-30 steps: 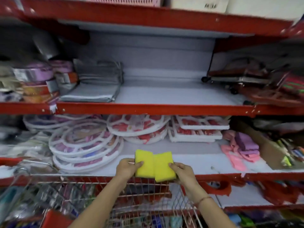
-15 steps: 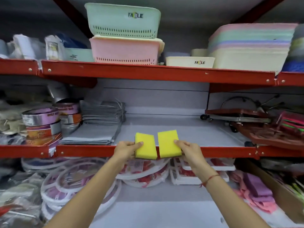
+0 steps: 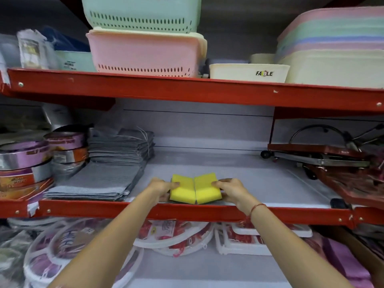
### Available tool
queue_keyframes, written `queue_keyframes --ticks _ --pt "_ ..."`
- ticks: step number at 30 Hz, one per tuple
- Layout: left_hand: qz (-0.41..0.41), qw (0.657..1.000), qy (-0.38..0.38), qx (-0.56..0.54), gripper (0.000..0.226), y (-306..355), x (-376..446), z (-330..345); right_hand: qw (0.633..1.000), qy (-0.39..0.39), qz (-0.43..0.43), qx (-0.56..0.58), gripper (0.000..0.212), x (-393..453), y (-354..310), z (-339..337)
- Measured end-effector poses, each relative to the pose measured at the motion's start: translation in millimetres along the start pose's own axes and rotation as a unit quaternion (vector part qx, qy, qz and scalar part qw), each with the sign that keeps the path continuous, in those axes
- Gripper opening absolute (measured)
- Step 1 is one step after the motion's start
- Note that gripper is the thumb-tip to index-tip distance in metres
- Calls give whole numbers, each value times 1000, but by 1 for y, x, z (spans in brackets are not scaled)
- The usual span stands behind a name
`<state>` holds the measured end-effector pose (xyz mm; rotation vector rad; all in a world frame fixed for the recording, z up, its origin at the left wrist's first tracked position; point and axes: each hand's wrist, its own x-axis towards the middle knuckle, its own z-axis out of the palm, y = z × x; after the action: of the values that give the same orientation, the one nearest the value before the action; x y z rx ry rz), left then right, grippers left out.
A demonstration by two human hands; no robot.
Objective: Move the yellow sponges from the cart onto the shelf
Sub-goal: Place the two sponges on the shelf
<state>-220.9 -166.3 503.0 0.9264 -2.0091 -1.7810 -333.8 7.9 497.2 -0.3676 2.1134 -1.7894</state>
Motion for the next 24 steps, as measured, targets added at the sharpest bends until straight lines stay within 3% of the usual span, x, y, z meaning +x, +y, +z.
queue_keyframes --ticks 2,4,9,15,18,20,24 --pt "-1 1000 -3 23 55 -4 8 4 1000 -8 14 -17 45 10 5 -2" --pt "8 998 15 55 30 -6 12 6 999 -19 24 -24 43 18 9 -4" --pt "32 984 60 165 57 -8 19 6 997 -6 12 -82 47 28 14 -8" --pt "47 968 43 241 29 -6 7 6 989 8 -2 -147 52 20 11 -7" --pt "79 962 68 252 29 -5 -1 1 983 29 -17 -179 45 10 8 -8" --pt "116 963 86 230 35 -6 -9 -3 978 48 -50 -199 39 -2 7 -9" --pt "211 950 120 196 27 -9 -29 -11 969 92 -151 -173 31 -28 5 -5"
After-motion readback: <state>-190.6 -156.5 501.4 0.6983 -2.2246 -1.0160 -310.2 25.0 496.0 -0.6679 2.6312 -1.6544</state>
